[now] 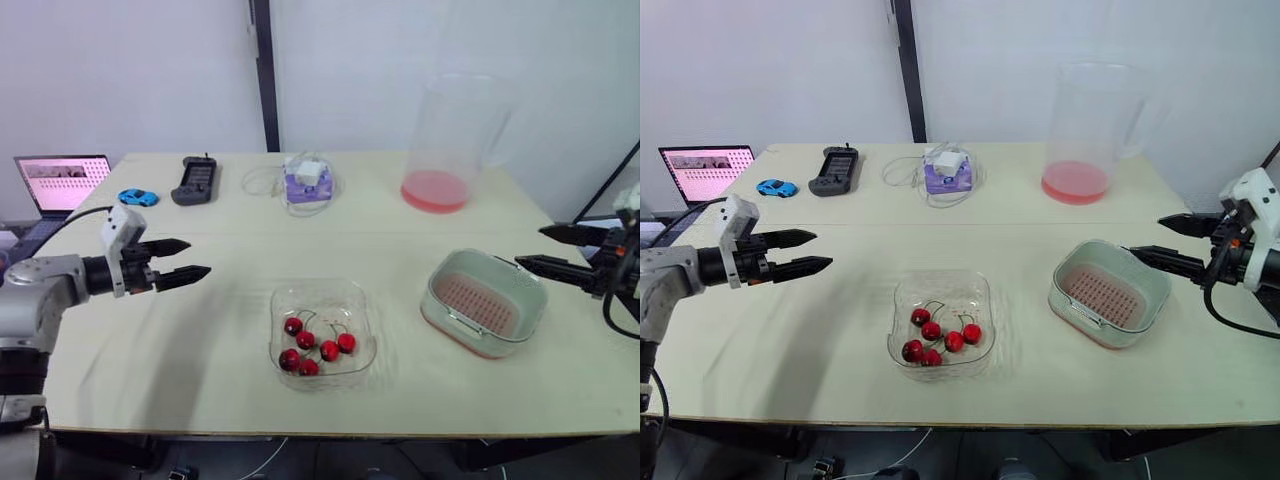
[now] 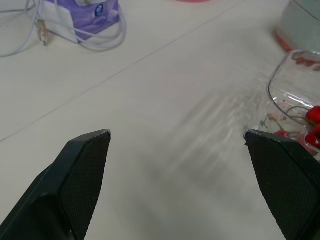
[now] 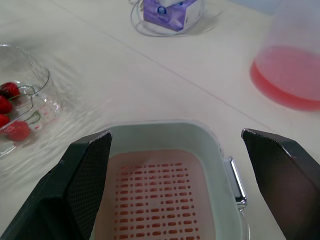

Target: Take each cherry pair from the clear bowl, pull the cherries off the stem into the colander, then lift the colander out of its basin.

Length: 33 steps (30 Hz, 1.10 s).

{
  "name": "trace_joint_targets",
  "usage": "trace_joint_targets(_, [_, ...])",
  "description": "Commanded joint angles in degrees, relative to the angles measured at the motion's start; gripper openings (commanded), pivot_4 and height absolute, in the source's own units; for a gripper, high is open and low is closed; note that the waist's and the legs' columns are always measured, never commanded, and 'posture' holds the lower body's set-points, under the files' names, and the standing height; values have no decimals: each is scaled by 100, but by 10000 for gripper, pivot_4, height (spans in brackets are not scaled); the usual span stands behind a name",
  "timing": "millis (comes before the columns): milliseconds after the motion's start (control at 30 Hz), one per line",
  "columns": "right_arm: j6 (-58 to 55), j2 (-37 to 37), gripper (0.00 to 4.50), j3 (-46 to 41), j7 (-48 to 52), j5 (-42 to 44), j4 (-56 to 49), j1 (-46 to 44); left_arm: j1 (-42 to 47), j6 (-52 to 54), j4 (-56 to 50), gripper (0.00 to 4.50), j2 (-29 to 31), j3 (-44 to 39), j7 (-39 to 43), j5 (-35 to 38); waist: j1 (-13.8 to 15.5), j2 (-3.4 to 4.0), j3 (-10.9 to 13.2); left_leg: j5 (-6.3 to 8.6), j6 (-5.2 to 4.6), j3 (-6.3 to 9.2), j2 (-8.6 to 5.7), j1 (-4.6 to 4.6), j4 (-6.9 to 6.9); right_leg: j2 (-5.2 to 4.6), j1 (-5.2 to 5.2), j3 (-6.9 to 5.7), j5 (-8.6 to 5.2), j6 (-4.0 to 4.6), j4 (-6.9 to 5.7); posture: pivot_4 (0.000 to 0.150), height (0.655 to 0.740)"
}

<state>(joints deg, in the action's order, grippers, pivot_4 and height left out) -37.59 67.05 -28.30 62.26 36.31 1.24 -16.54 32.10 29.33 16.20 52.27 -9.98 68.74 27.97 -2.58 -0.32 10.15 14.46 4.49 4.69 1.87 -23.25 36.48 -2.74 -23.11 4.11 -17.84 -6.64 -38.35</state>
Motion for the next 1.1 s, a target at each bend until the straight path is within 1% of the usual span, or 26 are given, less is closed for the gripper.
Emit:
trace_joint_targets(33, [16,5,44508,-86,-117,35,-185,-202,103,30,-36,45000,142,-263,97,140,-2,0,0,0,0,0,0,0,0,0,0,0,0,0,0,1500,7332])
trace_joint_targets(133, [-13,-35,44508,-63,-195,32,-243,-264,122,285,-116,45000,128,-363,267,403,3,1,0,0,0,0,0,0,0,-1,0,0,0,0,0,1500,7332])
trace_joint_targets(300, [-92,-51,44508,-57,-252,2,-144,-309,98,145,-222,45000,155,-283,239,251,9,1,0,0,0,0,0,-1,1,-2,0,0,0,0,0,1500,7332])
trace_joint_targets(467, [-218,-69,44508,-104,-278,102,-111,-362,184,293,-235,45000,127,-358,224,372,3,1,0,0,0,0,0,-1,1,-1,0,0,0,0,-1,1500,7332])
trace_joint_targets(500, [-467,-66,44508,-99,-286,264,-226,-375,182,373,-258,45000,126,-364,259,434,2,1,0,0,0,0,0,-1,1,-1,0,0,0,0,-1,1500,7332])
trace_joint_targets(567, [-1193,-223,44508,6,-701,762,-590,-767,234,1003,-427,45000,43,-637,373,1083,-14,1,1,0,0,0,0,-1,1,-1,0,0,0,0,-3,1500,7332])
trace_joint_targets(600, [-1357,-298,44508,144,-875,867,-858,-932,177,1200,-611,45000,14,-753,445,1358,-23,4,2,0,0,0,1,-1,2,0,-1,1,0,0,-5,1500,7332])
trace_joint_targets(633, [-1463,-346,44508,328,-1032,874,-1119,-1068,58,1272,-828,45000,23,-762,484,1451,-25,6,4,0,0,0,1,-1,3,0,-4,2,0,0,-10,1500,7332])
trace_joint_targets(767, [-1957,-525,44508,1120,-1403,1088,-2117,-1542,-479,1211,-1495,45000,8,-720,385,1427,-14,11,5,1,-1,2,4,-2,-1,2,-7,1,-1,1,-9,1500,7332])
trace_joint_targets(833, [-2054,-643,44508,1686,-1490,1031,-2524,-1877,-685,1161,-1788,45000,-17,-707,301,1425,0,11,6,1,-1,2,4,-3,1,1,-7,1,-1,1,-10,1500,7332])
trace_joint_targets(900, [-2129,-844,44508,2175,-1552,966,-2708,-2281,-841,1085,-1993,45000,-25,-665,245,1387,5,9,7,0,-1,2,4,-4,5,0,-8,1,-1,1,-10,1500,7332])
trace_joint_targets(1000, [-2452,-1174,44508,2846,-1540,958,-2692,-2964,-1031,857,-2163,45000,-22,-571,211,1215,6,9,7,1,-1,1,3,-7,8,-3,-8,1,-1,1,-7,1500,7332])
trace_joint_targets(1100, [-2563,-1418,44508,3632,-1409,681,-2728,-3489,-1045,819,-2291,45000,-102,-553,123,1268,11,8,7,1,-1,2,3,-8,6,-2,-10,-1,-1,1,-7,1500,7332])
